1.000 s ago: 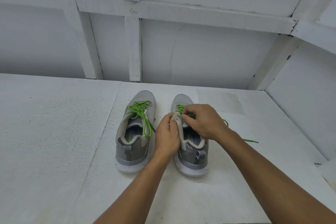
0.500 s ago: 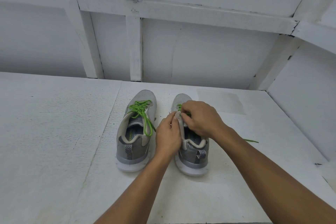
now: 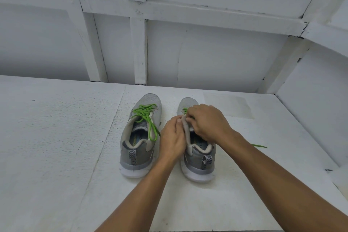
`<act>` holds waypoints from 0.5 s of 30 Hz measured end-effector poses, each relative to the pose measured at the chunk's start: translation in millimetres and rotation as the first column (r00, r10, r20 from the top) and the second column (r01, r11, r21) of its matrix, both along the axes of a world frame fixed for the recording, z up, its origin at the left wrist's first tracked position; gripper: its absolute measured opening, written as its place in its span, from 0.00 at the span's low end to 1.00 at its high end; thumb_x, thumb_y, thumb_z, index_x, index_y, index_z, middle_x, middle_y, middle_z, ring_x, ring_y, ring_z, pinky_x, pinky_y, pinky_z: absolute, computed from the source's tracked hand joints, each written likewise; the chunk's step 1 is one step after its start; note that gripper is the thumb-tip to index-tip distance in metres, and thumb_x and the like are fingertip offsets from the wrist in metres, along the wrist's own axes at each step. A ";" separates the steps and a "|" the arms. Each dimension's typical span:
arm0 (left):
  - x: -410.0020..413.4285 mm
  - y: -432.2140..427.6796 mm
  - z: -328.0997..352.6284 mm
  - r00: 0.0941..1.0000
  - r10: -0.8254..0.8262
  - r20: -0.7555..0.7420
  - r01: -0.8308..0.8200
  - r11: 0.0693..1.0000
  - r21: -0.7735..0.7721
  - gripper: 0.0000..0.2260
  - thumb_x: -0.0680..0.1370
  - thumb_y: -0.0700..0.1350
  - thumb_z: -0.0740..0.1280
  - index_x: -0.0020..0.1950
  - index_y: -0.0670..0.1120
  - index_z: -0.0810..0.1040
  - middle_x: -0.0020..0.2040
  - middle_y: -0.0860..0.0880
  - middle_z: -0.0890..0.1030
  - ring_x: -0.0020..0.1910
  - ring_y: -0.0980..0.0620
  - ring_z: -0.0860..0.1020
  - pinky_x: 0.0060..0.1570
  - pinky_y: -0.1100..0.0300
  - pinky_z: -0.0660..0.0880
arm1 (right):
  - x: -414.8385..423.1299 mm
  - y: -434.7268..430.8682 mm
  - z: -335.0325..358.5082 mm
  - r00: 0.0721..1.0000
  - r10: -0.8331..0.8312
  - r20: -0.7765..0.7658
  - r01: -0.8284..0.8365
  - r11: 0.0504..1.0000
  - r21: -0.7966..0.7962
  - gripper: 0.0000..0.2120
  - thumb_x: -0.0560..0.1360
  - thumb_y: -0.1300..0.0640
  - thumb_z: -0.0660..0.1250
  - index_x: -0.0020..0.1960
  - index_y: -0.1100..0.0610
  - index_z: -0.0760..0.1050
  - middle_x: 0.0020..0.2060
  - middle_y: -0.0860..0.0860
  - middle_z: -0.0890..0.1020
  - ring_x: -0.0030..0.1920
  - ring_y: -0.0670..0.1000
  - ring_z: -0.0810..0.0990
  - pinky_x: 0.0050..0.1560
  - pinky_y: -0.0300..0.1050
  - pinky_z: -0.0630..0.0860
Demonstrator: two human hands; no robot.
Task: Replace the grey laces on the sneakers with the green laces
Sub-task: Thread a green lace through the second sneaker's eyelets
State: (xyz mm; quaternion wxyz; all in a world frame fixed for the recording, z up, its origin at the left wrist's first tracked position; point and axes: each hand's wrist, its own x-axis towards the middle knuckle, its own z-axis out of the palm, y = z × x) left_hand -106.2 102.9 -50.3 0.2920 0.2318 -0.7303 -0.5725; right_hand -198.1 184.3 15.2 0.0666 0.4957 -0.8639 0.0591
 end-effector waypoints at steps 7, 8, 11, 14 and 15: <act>-9.4 -14.7 4.6 0.998 -0.026 0.054 0.012 0.972 0.234 0.08 0.82 0.46 0.61 0.48 0.46 0.77 0.43 0.48 0.81 0.44 0.51 0.78 0.49 0.51 0.76 | 2.6 2.4 0.6 0.997 -0.071 -0.044 0.067 0.994 -0.086 0.11 0.80 0.50 0.59 0.50 0.48 0.80 0.45 0.47 0.81 0.55 0.49 0.72 0.55 0.49 0.56; -9.7 -14.8 8.0 0.998 -0.022 0.066 0.007 0.975 0.224 0.08 0.82 0.46 0.61 0.48 0.45 0.77 0.42 0.48 0.80 0.43 0.52 0.77 0.46 0.55 0.75 | 3.1 4.2 0.8 0.997 -0.071 -0.023 0.068 0.992 -0.103 0.10 0.79 0.49 0.60 0.51 0.48 0.80 0.45 0.47 0.81 0.55 0.49 0.72 0.55 0.49 0.56; -14.1 -13.9 18.2 0.991 0.126 0.046 -0.130 0.987 0.096 0.08 0.83 0.46 0.58 0.49 0.43 0.73 0.44 0.48 0.79 0.44 0.51 0.76 0.45 0.58 0.72 | 2.1 14.0 -2.6 0.995 -0.085 0.046 0.093 0.976 -0.195 0.10 0.76 0.51 0.67 0.57 0.49 0.78 0.51 0.46 0.80 0.58 0.51 0.71 0.56 0.51 0.60; -13.5 -7.2 41.6 0.944 0.272 -0.185 -0.248 0.958 0.141 0.09 0.84 0.45 0.55 0.48 0.45 0.70 0.45 0.48 0.80 0.48 0.50 0.79 0.54 0.53 0.76 | -3.1 33.6 -8.2 0.940 -0.179 0.291 0.276 0.899 -0.340 0.21 0.73 0.53 0.72 0.64 0.49 0.73 0.56 0.49 0.75 0.59 0.52 0.70 0.58 0.51 0.67; -11.6 -7.7 56.3 0.919 0.291 -0.267 -0.238 0.948 0.212 0.09 0.85 0.45 0.54 0.47 0.46 0.69 0.42 0.49 0.81 0.47 0.50 0.81 0.54 0.52 0.77 | -3.9 41.0 -10.5 0.896 -0.201 0.396 0.358 0.855 -0.376 0.24 0.72 0.52 0.74 0.65 0.50 0.71 0.55 0.49 0.74 0.58 0.51 0.70 0.58 0.49 0.69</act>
